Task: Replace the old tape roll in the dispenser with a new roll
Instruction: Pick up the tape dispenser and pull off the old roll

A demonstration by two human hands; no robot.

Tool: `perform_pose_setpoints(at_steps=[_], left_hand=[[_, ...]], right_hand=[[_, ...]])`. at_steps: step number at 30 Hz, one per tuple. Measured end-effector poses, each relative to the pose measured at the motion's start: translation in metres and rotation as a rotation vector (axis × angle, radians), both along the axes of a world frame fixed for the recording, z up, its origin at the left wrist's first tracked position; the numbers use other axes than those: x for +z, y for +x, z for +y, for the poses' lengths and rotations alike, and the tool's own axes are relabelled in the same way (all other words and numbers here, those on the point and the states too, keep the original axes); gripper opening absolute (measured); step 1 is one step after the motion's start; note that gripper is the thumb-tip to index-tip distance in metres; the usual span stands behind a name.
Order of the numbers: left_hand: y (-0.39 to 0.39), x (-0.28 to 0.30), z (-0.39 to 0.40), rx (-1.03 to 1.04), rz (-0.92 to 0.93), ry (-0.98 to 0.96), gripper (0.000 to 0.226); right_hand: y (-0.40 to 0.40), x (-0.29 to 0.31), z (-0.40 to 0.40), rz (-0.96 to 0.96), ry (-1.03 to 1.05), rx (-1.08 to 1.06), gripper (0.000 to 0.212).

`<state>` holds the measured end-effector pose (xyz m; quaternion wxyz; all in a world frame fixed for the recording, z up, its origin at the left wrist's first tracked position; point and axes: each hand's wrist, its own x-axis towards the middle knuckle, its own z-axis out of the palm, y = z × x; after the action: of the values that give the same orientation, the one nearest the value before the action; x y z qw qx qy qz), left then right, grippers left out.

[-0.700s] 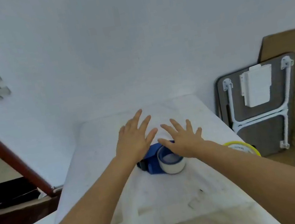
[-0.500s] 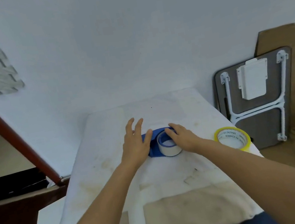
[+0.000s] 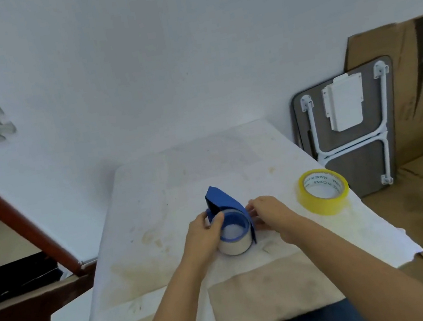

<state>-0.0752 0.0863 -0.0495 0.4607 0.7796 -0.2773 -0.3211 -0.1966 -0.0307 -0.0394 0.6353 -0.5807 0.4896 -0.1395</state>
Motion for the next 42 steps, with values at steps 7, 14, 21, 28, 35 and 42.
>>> perform_pose_setpoints(at_steps=[7,14,21,28,35,42], left_hand=[[0.002,0.010,0.003,-0.008,0.087,-0.047,0.072],[-0.005,0.023,0.019,-0.354,0.018,-0.044,0.045],[-0.002,0.011,0.012,-0.351,-0.282,0.028,0.084],[0.016,0.015,0.018,-0.492,-0.268,0.019,0.085],[0.021,0.026,0.018,-0.580,-0.163,-0.016,0.090],[0.018,0.029,0.017,-0.586,-0.137,-0.118,0.085]], right_hand=[[0.017,0.001,0.003,0.046,-0.109,0.216,0.046],[0.013,-0.003,0.013,-0.237,0.137,0.040,0.060],[0.006,0.004,0.005,-0.227,0.060,0.103,0.047],[-0.009,0.013,-0.015,-0.202,0.027,0.165,0.043],[-0.015,0.011,-0.008,-0.391,0.352,0.161,0.050],[-0.013,0.020,0.002,-0.467,0.396,0.277,0.040]])
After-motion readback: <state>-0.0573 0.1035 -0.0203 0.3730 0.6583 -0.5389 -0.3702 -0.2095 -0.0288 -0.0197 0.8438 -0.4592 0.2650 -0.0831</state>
